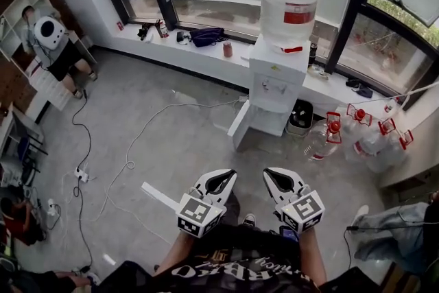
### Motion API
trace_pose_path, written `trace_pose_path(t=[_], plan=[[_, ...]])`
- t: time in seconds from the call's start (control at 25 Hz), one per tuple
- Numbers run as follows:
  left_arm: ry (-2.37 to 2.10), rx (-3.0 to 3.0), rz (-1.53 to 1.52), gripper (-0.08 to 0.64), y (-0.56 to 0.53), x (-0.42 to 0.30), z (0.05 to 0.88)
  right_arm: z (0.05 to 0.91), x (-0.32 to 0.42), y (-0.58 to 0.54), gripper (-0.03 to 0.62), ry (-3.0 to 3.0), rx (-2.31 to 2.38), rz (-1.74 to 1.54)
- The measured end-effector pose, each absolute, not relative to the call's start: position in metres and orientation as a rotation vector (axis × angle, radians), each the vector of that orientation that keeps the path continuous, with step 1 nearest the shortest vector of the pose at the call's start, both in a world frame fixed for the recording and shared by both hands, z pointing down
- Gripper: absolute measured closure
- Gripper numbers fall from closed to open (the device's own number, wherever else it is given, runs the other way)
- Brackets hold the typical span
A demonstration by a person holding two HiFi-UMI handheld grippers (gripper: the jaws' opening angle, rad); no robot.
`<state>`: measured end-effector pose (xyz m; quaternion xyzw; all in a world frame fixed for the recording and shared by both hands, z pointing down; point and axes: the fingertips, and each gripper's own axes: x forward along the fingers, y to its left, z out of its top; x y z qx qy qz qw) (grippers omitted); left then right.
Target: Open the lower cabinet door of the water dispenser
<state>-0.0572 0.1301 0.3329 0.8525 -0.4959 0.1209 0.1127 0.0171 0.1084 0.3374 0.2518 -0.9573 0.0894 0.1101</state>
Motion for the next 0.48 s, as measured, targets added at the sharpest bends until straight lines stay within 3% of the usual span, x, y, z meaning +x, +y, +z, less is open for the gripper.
trace_pose_path(t=[0.48], plan=[[-1.454, 2.522, 0.352, 0.540, 0.156, -0.040, 0.325, 0.333, 0.018, 0.137, 0.580, -2.811, 0.675, 0.205]])
